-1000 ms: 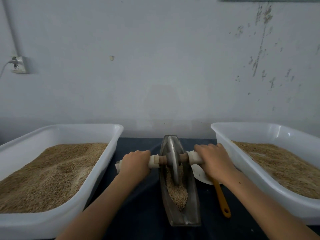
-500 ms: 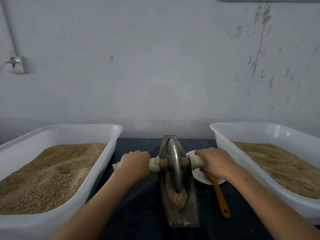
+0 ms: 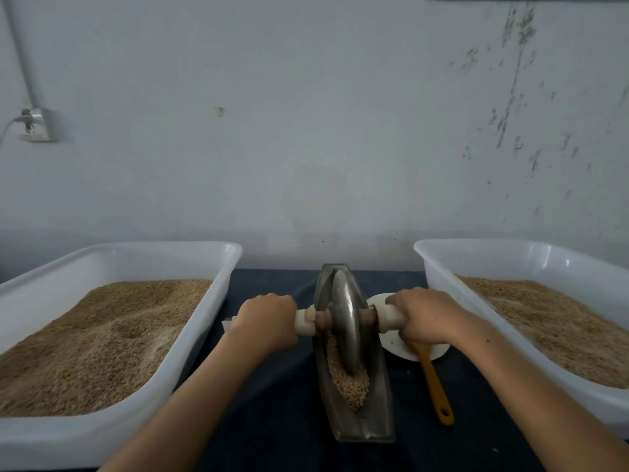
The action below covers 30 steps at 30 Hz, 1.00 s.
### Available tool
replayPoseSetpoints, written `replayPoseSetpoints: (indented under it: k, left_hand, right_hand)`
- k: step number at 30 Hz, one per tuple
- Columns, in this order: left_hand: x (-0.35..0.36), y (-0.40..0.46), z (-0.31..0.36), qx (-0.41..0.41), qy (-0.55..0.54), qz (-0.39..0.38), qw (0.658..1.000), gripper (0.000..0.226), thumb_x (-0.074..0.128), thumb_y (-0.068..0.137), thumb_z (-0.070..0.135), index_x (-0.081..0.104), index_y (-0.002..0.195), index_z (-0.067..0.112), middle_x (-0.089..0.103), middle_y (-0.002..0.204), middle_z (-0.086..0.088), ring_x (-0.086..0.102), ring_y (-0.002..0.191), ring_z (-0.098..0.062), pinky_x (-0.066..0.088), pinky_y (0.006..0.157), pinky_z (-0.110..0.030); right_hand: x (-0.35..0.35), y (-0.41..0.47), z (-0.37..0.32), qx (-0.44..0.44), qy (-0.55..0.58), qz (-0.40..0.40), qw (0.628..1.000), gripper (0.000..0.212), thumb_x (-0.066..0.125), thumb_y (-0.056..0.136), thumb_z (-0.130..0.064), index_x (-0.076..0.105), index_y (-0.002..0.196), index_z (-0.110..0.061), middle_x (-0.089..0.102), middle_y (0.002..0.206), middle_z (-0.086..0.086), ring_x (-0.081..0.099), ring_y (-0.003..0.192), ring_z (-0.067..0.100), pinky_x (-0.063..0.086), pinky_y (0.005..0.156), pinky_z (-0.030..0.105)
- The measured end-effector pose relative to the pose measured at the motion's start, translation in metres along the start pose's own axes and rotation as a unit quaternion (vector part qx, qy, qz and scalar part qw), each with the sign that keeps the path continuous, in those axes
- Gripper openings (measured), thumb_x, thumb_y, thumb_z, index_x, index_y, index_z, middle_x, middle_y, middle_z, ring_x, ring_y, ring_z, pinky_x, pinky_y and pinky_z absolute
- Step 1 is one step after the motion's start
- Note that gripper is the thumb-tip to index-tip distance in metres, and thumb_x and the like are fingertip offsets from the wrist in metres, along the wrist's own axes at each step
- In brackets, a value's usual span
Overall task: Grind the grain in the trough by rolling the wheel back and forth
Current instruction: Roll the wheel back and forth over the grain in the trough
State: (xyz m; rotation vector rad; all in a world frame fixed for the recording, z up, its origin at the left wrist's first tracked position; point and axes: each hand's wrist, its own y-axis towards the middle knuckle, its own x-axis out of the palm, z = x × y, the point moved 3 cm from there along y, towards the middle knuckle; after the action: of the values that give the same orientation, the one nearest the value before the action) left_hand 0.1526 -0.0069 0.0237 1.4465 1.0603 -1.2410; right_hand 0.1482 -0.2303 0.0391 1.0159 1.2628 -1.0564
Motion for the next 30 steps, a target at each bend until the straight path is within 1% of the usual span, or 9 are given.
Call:
replayPoseSetpoints:
  k: [4, 7, 12, 14, 16, 19, 22, 27, 30]
  left_hand:
    - [-0.001, -0.001, -0.004, 0.010, -0.024, -0.054, 0.998, 0.030, 0.066, 0.082, 0.029, 0.059, 0.108, 0.017, 0.064, 0.099, -0.001, 0.061, 0.090, -0.016, 0.051, 0.083, -0.031]
    - [0.000, 0.000, -0.003, 0.009, -0.020, -0.045, 0.999, 0.028, 0.066, 0.082, 0.031, 0.059, 0.106, 0.018, 0.063, 0.097, 0.001, 0.061, 0.088, -0.015, 0.049, 0.081, -0.030]
    - [0.001, 0.000, 0.000, -0.010, 0.001, 0.037, 0.999, 0.022, 0.059, 0.086, 0.031, 0.057, 0.105, 0.021, 0.063, 0.100, 0.001, 0.060, 0.090, -0.017, 0.045, 0.075, -0.029]
    - [0.000, 0.000, 0.002, -0.016, 0.011, 0.080, 0.997, 0.018, 0.057, 0.087, 0.031, 0.055, 0.104, 0.022, 0.063, 0.099, 0.002, 0.058, 0.087, -0.017, 0.040, 0.070, -0.028]
    - [-0.001, 0.000, 0.004, -0.013, 0.023, 0.108, 0.994, 0.017, 0.055, 0.089, 0.031, 0.053, 0.104, 0.022, 0.062, 0.099, 0.002, 0.057, 0.085, -0.016, 0.037, 0.069, -0.028]
    - [-0.001, 0.001, 0.004, -0.008, 0.025, 0.086, 0.996, 0.019, 0.057, 0.088, 0.030, 0.056, 0.105, 0.022, 0.063, 0.099, 0.002, 0.059, 0.085, -0.016, 0.038, 0.069, -0.027]
    - [0.000, 0.002, 0.000, -0.003, 0.019, 0.025, 0.999, 0.025, 0.062, 0.085, 0.032, 0.058, 0.105, 0.019, 0.063, 0.098, 0.002, 0.052, 0.078, -0.013, 0.039, 0.069, -0.027]
    - [0.000, 0.001, -0.005, 0.009, -0.024, -0.073, 0.997, 0.037, 0.069, 0.079, 0.034, 0.057, 0.110, 0.018, 0.054, 0.087, 0.004, 0.054, 0.079, -0.014, 0.043, 0.071, -0.027]
    - [-0.001, 0.001, -0.003, 0.011, -0.011, -0.063, 0.998, 0.035, 0.069, 0.079, 0.034, 0.057, 0.108, 0.019, 0.052, 0.083, 0.006, 0.053, 0.077, -0.014, 0.043, 0.070, -0.027]
  right_hand:
    - [-0.002, -0.005, -0.002, -0.002, -0.006, -0.016, 1.000, 0.031, 0.062, 0.084, -0.017, 0.058, 0.114, -0.023, 0.059, 0.096, -0.003, 0.057, 0.087, 0.015, 0.039, 0.069, 0.025]
    - [0.000, -0.004, -0.001, -0.006, -0.002, 0.008, 1.000, 0.022, 0.060, 0.087, -0.017, 0.056, 0.107, -0.026, 0.063, 0.101, -0.002, 0.058, 0.090, 0.015, 0.043, 0.074, 0.026]
    - [0.008, -0.001, -0.001, -0.026, 0.001, 0.166, 0.986, 0.015, 0.054, 0.089, -0.017, 0.048, 0.090, -0.031, 0.059, 0.089, -0.010, 0.058, 0.088, 0.014, 0.037, 0.078, 0.027]
    - [0.012, 0.001, 0.000, -0.025, -0.004, 0.196, 0.980, 0.015, 0.054, 0.088, -0.017, 0.048, 0.089, -0.030, 0.058, 0.088, -0.010, 0.057, 0.085, 0.014, 0.039, 0.080, 0.028]
    - [0.015, 0.004, 0.003, -0.023, 0.000, 0.202, 0.979, 0.015, 0.054, 0.088, -0.017, 0.048, 0.088, -0.030, 0.058, 0.087, -0.010, 0.055, 0.083, 0.013, 0.038, 0.078, 0.028]
    - [0.015, 0.005, 0.005, -0.024, 0.010, 0.175, 0.984, 0.014, 0.054, 0.087, -0.017, 0.049, 0.091, -0.030, 0.061, 0.090, -0.009, 0.057, 0.086, 0.013, 0.036, 0.076, 0.027]
    - [0.009, 0.004, 0.005, -0.020, 0.001, 0.096, 0.995, 0.019, 0.058, 0.084, -0.018, 0.051, 0.096, -0.031, 0.062, 0.095, -0.006, 0.059, 0.088, 0.014, 0.045, 0.077, 0.028]
    - [0.000, 0.000, 0.003, -0.026, -0.019, -0.005, 0.999, 0.022, 0.061, 0.081, -0.016, 0.045, 0.082, -0.031, 0.058, 0.086, -0.006, 0.059, 0.084, 0.014, 0.040, 0.063, 0.024]
    - [0.003, 0.000, 0.006, -0.027, 0.002, -0.020, 0.999, 0.022, 0.063, 0.082, -0.017, 0.047, 0.086, -0.032, 0.059, 0.087, -0.006, 0.059, 0.084, 0.013, 0.039, 0.061, 0.022]
